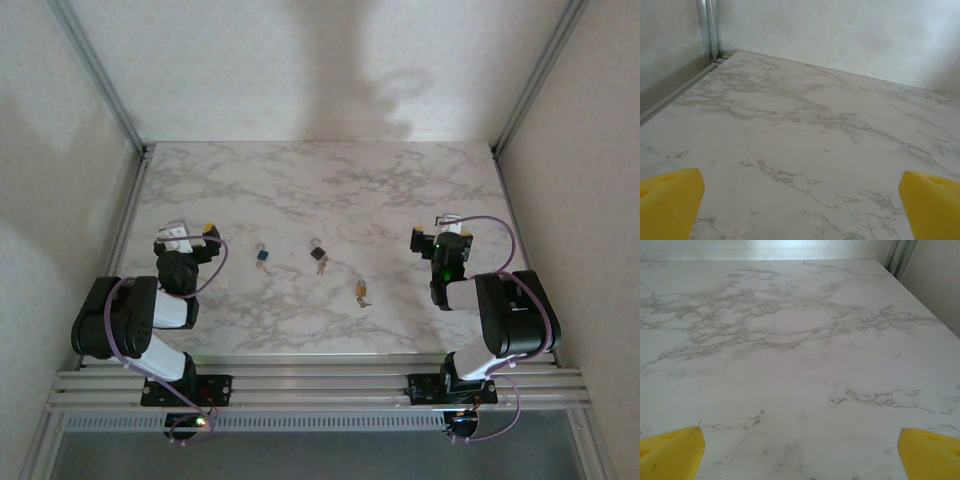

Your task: Lock with the key

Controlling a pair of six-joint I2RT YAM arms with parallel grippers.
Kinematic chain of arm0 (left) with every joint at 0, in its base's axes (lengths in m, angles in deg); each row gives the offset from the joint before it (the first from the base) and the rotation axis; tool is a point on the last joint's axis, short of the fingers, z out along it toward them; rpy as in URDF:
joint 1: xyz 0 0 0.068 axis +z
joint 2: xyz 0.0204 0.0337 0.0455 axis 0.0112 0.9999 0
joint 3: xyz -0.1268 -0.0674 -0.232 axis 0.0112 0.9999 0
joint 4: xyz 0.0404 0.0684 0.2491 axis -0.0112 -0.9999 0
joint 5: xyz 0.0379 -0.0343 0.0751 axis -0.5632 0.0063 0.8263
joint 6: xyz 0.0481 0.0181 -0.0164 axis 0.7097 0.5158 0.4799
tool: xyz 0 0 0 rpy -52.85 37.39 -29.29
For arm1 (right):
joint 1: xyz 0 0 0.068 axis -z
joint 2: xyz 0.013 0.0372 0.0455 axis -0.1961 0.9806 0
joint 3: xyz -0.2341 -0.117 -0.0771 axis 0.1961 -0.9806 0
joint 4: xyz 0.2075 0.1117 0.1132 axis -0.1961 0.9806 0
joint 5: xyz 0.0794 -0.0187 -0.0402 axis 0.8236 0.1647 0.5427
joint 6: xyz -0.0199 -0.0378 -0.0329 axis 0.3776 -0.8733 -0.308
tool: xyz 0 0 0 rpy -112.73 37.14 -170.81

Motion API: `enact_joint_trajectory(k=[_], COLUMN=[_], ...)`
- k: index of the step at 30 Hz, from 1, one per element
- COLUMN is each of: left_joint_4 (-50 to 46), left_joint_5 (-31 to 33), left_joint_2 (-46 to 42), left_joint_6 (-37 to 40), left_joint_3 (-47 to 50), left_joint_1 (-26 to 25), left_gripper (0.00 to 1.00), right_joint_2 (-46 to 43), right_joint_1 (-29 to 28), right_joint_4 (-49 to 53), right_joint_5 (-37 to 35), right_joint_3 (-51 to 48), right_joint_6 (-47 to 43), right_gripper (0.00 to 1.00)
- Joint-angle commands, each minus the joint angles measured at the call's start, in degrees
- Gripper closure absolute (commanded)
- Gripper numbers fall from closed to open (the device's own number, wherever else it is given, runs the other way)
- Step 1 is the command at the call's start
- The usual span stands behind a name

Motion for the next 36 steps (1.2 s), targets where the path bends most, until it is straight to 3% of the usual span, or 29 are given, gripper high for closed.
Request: enact_joint_trajectory(k=[1, 4, 6, 9, 11, 15, 19, 22, 25, 27, 29, 32, 36], left_joint_4=[0.21, 0.80, -4.14, -18.66, -24.02, -30.44, -42.22, -43.78, -36.99, -35.05, -32.84, -47.58, -54.31], left_joint_5=[-1.33, -0.56, 5.79, 8.92, 10.87, 3.63, 0.60, -7.04, -10.86, -10.08, -11.72, -10.85, -0.88], left_joint_2=[-0.49, -0.50, -3.95, -11.83, -15.84, -21.52, -25.18, -27.18, -28.52, -29.56, -30.42, -29.71, -34.69], left_joint_6=[0.54, 0.56, -0.42, -0.38, -7.54, -17.90, -38.32, -41.79, -45.76, -50.30, -48.89, -43.19, -40.39], left_joint_3=[-0.93, -0.76, -1.92, -7.40, -9.74, -12.70, -16.84, -17.76, -13.85, -10.63, -8.35, -14.27, -14.09], left_joint_1=[0.52, 0.44, -0.49, -1.78, -2.19, -2.39, -1.57, -1.06, -1.05, -0.85, -0.78, -1.25, -4.41], left_gripper=[0.01, 0.01, 0.01, 0.01, 0.01, 0.01, 0.01, 0.01, 0.01, 0.01, 0.01, 0.01, 0.00], right_joint_2=[0.17, -0.48, -4.26, -13.35, -18.32, -26.30, -32.78, -33.99, -32.85, -31.46, -31.29, -33.78, -37.35], right_joint_1=[0.40, -0.04, -0.68, -2.41, -2.55, -2.65, -2.56, -2.64, -3.78, -4.94, -6.35, -9.89, -16.28], right_joint_4=[-0.28, -1.10, 2.34, 18.86, 25.17, 29.81, 44.93, 40.68, 48.41, 57.16, 63.56, 68.61, 73.09], right_joint_5=[0.39, -0.18, -1.88, -5.25, -2.82, 2.90, 3.80, 13.00, 13.97, 13.52, 13.08, 12.05, 7.37], right_joint_3=[0.10, -0.28, -0.01, 6.04, 8.30, 9.88, 13.52, 13.26, 16.54, 20.02, 21.43, 19.57, 16.36], right_joint_6=[0.94, 0.31, 0.03, 0.74, 4.43, 14.52, 40.80, 35.43, 36.16, 35.05, 34.43, 34.71, 35.82], right_gripper=[0.01, 0.01, 0.01, 0.01, 0.01, 0.01, 0.01, 0.01, 0.01, 0.01, 0.01, 0.02, 0.05])
